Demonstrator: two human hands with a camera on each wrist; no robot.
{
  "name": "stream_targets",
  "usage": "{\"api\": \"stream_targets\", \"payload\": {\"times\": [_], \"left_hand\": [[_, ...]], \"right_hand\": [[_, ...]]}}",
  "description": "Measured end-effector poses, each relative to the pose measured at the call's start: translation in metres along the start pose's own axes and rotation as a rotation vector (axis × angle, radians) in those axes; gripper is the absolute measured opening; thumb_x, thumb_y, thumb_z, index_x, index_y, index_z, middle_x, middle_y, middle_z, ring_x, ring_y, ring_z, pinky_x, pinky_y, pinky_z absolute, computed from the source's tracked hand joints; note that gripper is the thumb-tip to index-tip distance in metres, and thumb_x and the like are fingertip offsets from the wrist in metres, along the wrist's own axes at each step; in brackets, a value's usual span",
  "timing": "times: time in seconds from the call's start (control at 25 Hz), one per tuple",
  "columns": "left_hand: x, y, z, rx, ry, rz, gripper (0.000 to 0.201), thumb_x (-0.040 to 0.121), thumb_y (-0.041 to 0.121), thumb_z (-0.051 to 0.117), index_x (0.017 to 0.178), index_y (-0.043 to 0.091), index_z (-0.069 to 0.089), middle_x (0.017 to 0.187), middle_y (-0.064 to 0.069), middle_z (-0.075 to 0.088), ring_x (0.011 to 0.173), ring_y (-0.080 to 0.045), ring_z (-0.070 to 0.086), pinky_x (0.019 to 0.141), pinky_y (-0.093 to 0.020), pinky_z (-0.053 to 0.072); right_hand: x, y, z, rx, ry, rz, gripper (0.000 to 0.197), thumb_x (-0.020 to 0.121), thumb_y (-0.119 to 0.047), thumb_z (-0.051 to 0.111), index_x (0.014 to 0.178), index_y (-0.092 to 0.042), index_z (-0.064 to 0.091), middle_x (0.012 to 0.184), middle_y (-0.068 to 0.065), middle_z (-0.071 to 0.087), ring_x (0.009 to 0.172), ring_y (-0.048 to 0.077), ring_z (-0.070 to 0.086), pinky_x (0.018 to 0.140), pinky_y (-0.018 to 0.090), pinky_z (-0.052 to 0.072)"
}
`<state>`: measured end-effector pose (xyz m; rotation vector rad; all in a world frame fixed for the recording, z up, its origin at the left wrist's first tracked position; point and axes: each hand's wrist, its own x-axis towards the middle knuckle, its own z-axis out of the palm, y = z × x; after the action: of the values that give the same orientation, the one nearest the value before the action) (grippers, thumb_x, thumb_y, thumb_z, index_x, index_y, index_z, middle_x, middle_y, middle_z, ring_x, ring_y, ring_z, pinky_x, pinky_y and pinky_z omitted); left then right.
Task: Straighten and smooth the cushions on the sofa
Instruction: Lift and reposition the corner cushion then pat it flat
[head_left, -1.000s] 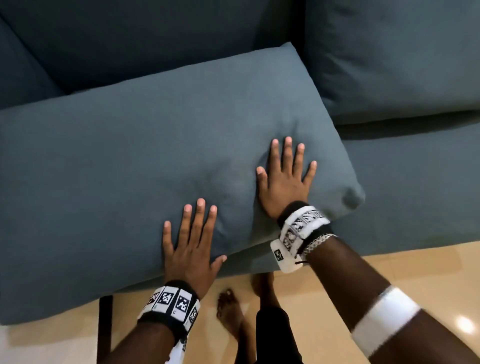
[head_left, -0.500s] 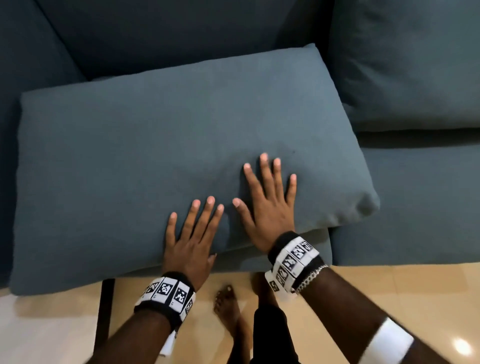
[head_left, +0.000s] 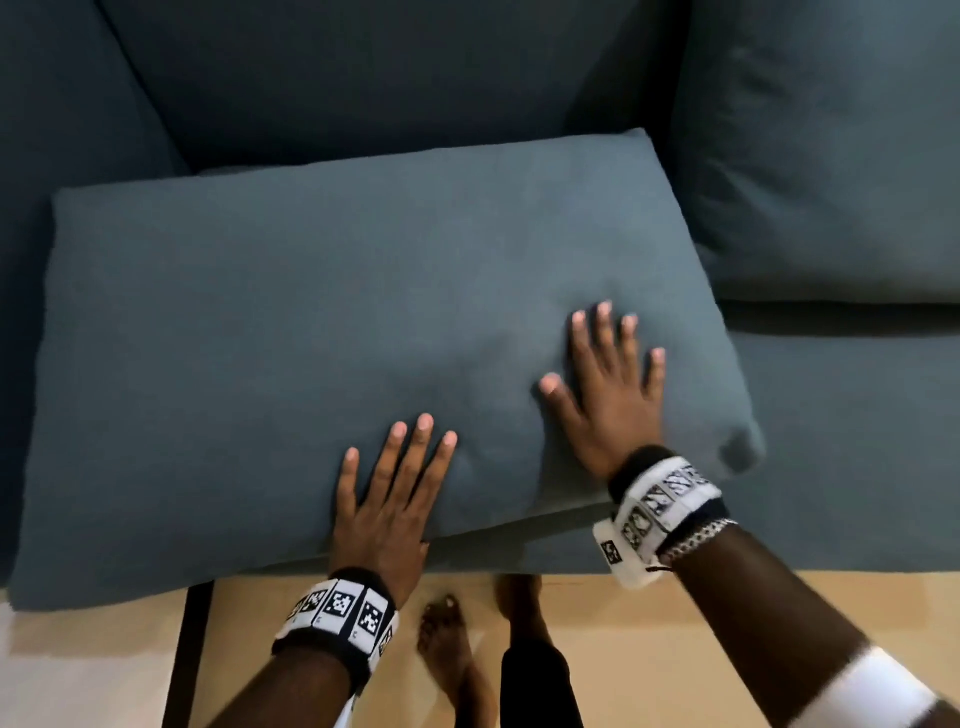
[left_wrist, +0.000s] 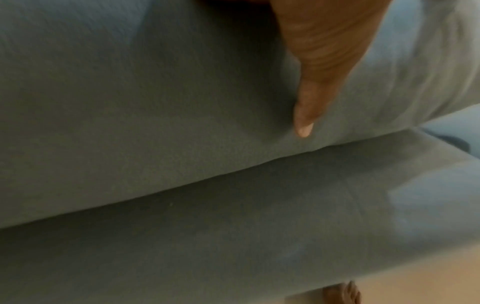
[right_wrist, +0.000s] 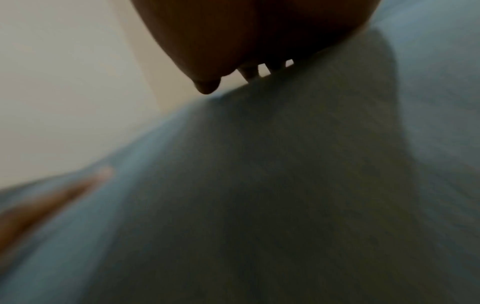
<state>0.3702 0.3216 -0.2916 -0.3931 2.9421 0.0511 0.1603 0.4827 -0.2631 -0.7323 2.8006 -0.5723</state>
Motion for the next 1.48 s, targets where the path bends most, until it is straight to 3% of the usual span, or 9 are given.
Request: {"api": "stream_targets", "payload": {"times": [0.2,0.28,0.4,0.64,0.84,1.04,1.2,1.36,1.48], "left_hand": [[0.003,0.003,0.003,-0.027,0.019,-0.079,0.145,0.054,0.066,0.087,0.164,0.026,0.002,0.172,0.001,0.000,0.158,-0.024,0.004,0.120,-0.065,-0.001],[0.003,-0.002,-0.002,-0.086,0.066,-0.136,0.114,0.077,0.085,0.052,0.164,0.026,0.008,0.172,0.005,0.003,0.158,-0.020,0.002,0.119,-0.068,-0.004],[0.002,-0.026,-0.014,-0.219,0.159,-0.364,0.077,0.096,0.071,0.014,0.163,0.032,0.015,0.171,0.013,0.005,0.158,-0.016,0.000,0.115,-0.075,-0.004],[0.003,-0.076,-0.022,-0.156,0.174,-0.431,0.071,0.098,0.066,0.023,0.162,0.041,0.006,0.171,0.012,-0.004,0.158,-0.019,-0.003,0.116,-0.074,-0.004],[-0.014,-0.118,-0.020,-0.172,0.163,-0.472,0.076,0.094,0.073,0.027,0.162,0.042,0.009,0.171,0.011,-0.003,0.158,-0.019,-0.002,0.118,-0.072,0.002],[-0.029,-0.138,-0.012,-0.231,0.169,-0.542,0.091,0.088,0.085,0.024,0.162,0.037,0.000,0.171,0.008,-0.007,0.158,-0.022,-0.008,0.122,-0.065,-0.002],[-0.062,-0.153,-0.005,-0.303,0.160,-0.669,0.079,0.095,0.072,0.026,0.162,0.039,0.002,0.171,0.006,-0.010,0.158,-0.026,-0.009,0.119,-0.071,0.005],[-0.080,-0.169,0.006,-0.365,0.162,-0.681,0.078,0.096,0.072,0.026,0.160,0.043,-0.009,0.170,0.007,-0.018,0.157,-0.023,-0.015,0.123,-0.064,-0.001],[-0.082,-0.176,0.010,-0.376,0.200,-0.682,0.072,0.101,0.062,0.025,0.162,0.037,-0.003,0.171,0.007,-0.012,0.158,-0.021,-0.010,0.123,-0.063,0.004]], "right_hand": [[0.005,-0.081,-0.064,0.512,0.662,-0.276,0.067,0.101,-0.030,0.059,0.155,0.002,0.035,0.167,0.026,0.018,0.157,0.043,0.016,0.125,0.062,0.017],[0.013,-0.108,-0.012,0.131,0.366,-0.294,0.074,0.101,-0.043,0.055,0.161,-0.009,0.027,0.171,0.016,0.006,0.159,0.041,0.009,0.124,0.068,0.010],[0.004,-0.102,0.053,-0.302,-0.066,-0.238,0.078,0.103,-0.060,0.043,0.166,-0.023,0.014,0.175,0.005,-0.001,0.160,0.034,-0.004,0.121,0.072,0.003],[0.032,-0.159,-0.027,0.373,0.432,-0.377,0.069,0.102,-0.036,0.053,0.160,-0.007,0.029,0.171,0.022,0.007,0.160,0.035,0.005,0.127,0.060,0.008],[0.032,-0.159,0.041,-0.277,-0.188,-0.458,0.070,0.106,-0.053,0.033,0.166,-0.026,0.006,0.174,0.005,-0.007,0.161,0.030,-0.004,0.126,0.062,0.001],[0.014,-0.232,0.005,0.344,0.275,-0.640,0.069,0.103,-0.038,0.056,0.160,-0.011,0.028,0.171,0.020,0.006,0.160,0.037,0.003,0.126,0.063,0.006],[-0.006,-0.222,0.091,-0.271,-0.036,-0.718,0.070,0.097,-0.055,0.062,0.158,-0.028,0.039,0.170,0.007,0.025,0.158,0.028,0.022,0.123,0.065,0.010],[-0.009,-0.284,0.063,0.313,0.136,-0.725,0.058,0.101,-0.041,0.054,0.154,-0.020,0.045,0.169,0.007,0.024,0.159,0.028,0.017,0.126,0.061,0.001],[-0.008,-0.305,0.080,-0.057,-0.055,-0.852,0.069,0.105,-0.052,0.039,0.164,-0.021,0.022,0.171,0.008,-0.007,0.160,0.031,-0.003,0.124,0.059,-0.010]]}}
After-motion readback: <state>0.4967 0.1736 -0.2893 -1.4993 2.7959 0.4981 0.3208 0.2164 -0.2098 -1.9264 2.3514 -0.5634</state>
